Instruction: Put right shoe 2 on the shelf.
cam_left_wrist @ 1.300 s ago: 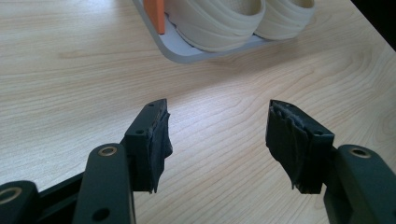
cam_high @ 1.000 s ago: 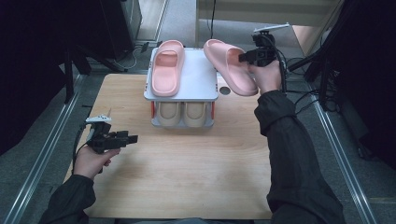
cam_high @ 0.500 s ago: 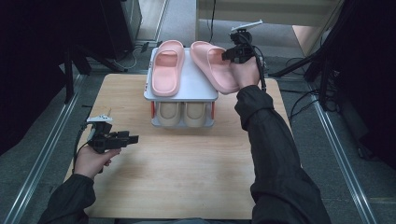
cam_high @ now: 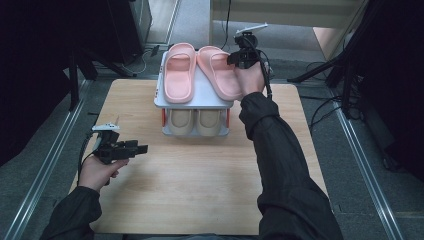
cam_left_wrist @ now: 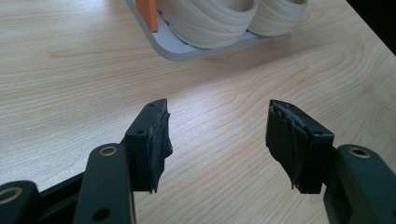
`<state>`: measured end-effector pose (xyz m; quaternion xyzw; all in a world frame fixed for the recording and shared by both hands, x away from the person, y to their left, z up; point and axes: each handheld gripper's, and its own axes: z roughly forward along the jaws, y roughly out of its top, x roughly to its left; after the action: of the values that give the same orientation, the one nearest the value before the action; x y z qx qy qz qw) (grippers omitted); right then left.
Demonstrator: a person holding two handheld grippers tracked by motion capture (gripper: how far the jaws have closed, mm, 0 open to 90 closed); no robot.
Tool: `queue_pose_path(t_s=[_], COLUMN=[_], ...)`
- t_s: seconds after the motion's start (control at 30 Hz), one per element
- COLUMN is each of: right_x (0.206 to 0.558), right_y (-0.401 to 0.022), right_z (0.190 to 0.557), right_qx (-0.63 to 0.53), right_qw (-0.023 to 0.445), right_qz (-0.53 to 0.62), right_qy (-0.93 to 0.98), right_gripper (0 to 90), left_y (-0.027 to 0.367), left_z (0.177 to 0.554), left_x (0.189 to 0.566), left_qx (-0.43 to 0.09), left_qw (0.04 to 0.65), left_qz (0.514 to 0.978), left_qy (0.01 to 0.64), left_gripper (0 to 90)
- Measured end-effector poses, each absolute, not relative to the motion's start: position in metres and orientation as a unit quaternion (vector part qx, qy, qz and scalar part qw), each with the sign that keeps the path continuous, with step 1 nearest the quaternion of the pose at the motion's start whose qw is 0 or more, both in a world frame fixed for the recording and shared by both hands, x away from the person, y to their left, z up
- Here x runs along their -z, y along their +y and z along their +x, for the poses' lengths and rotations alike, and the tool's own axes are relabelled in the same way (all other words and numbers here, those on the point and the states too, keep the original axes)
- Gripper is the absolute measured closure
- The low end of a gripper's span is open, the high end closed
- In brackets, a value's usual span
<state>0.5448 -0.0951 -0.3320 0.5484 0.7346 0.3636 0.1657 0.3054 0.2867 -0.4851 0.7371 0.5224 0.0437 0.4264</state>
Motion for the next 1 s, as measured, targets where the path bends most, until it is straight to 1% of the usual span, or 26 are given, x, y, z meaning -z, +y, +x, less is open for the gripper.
queue_pose_path(t_s=[0.23,0.7,1.0], right_x=[0.331,0.333,0.335], right_y=[-0.091,-0.084,-0.080], right_z=[0.537,0.521,0.513], right_qx=[-0.375,-0.399,-0.408], right_qw=[0.156,0.135,0.139], right_qz=[0.533,0.511,0.501], right_qy=[0.742,0.749,0.751], right_gripper=[64.9,61.5,60.3], left_y=[0.286,0.281,0.277], left_z=[0.306,0.311,0.316], left_x=[0.485,0.485,0.484], left_qx=[-0.044,-0.041,-0.038], left_qw=[0.425,0.423,0.423], left_qz=[0.739,0.747,0.750], left_qy=[0.520,0.512,0.507], left_gripper=[39.8,39.7,39.7])
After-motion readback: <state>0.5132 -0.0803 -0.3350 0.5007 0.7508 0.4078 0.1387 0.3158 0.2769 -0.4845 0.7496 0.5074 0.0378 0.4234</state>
